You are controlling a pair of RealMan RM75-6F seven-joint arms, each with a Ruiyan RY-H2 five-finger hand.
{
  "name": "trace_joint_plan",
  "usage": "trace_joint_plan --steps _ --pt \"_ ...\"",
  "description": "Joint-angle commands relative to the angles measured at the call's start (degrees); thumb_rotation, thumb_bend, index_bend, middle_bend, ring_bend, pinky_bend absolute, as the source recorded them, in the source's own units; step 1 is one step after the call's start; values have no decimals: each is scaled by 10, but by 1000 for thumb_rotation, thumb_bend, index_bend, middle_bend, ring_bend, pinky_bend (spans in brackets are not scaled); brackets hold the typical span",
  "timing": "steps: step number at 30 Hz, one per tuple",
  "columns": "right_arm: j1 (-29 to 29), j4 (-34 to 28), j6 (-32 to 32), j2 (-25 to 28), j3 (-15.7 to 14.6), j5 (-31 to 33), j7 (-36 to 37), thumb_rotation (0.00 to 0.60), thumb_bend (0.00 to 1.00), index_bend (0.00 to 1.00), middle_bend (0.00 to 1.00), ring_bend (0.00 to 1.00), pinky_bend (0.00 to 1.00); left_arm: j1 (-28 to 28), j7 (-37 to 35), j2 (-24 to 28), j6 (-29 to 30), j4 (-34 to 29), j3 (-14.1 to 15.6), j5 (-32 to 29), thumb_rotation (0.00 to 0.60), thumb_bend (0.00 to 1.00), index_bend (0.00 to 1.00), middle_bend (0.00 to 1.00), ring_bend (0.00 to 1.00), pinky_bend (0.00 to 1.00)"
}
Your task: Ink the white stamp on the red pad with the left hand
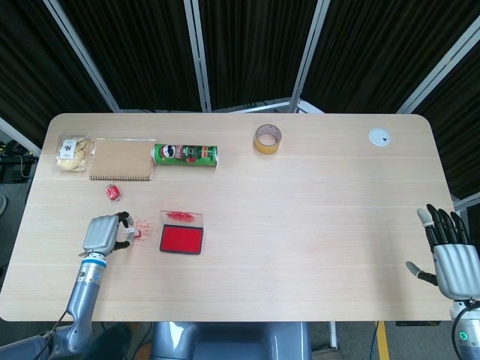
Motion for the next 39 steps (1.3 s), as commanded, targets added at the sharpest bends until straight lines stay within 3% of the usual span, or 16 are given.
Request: trace_joint_plan --steps 1,18,25,35,39 --pt "0 1 -1 0 0 1 0 600 0 0 0 0 0 -1 3 -3 0 2 1 0 600 296 474 477 910 900" --pt "2 5 -8 -2 1 9 2 600 0 0 0 0 0 -6 6 -3 -12 6 -2 -14 600 327 555 524 910 900" --pt "3 7 -12 -2 2 13 5 600 0 0 0 0 0 -4 -25 15 -13 -14 -4 -4 600 348 585 549 910 900" --pt "3 7 -14 -2 4 18 5 600 0 0 0 0 0 -17 -119 98 -60 -103 21 84 600 350 588 554 917 901" --pt "3 7 -14 -3 6 21 0 600 0 0 0 0 0 -34 -119 105 -69 -108 27 116 600 350 590 556 917 901"
